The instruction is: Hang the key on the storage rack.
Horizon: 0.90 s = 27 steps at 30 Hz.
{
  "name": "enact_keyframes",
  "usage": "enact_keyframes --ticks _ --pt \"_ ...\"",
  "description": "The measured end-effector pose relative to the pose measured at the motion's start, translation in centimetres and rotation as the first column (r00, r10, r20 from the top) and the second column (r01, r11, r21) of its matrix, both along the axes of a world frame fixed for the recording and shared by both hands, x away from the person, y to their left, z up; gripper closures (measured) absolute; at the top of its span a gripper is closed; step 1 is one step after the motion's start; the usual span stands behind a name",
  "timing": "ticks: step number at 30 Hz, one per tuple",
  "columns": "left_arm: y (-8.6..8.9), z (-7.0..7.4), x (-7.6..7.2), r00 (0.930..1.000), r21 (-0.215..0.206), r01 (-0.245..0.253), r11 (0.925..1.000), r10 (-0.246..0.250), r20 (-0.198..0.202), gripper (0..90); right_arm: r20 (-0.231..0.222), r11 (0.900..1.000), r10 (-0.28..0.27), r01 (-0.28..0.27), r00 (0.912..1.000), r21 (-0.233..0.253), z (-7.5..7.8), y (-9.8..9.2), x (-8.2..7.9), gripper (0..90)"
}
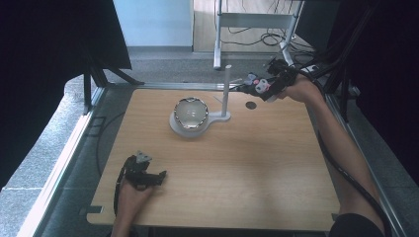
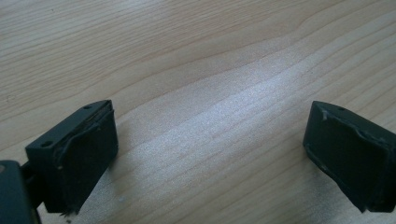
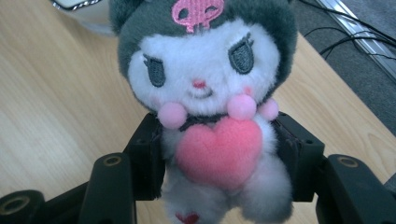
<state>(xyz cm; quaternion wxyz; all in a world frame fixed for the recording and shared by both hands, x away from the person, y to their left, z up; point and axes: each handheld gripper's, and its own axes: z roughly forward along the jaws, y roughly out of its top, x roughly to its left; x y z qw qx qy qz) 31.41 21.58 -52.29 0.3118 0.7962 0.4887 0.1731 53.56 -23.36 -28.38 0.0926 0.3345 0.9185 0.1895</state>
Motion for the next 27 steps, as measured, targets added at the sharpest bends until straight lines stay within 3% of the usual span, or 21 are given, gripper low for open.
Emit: enact_keyframes --ticks 6,15,27 --pt "0.0 0.0 0.0 1.0000 0.001 0.001 1.0000 -0.001 0.000 3.1 0.022 1.000 -0.024 0.024 0.9995 0.015 0.6 0.5 1.3 42.9" --pt "0.0 0.0 0.0 1.0000 -0.001 0.001 1.0000 -0.001 -0.001 3.1 0.054 0.999 -0.030 0.029 0.9981 0.031 1.3 1.8 1.9 42.9" --pt "0.0 0.0 0.0 1.0000 0.000 0.002 1.0000 -0.002 -0.001 3.1 0.031 0.999 0.040 -0.041 0.9987 0.033 0.6 4.2 1.0 42.8"
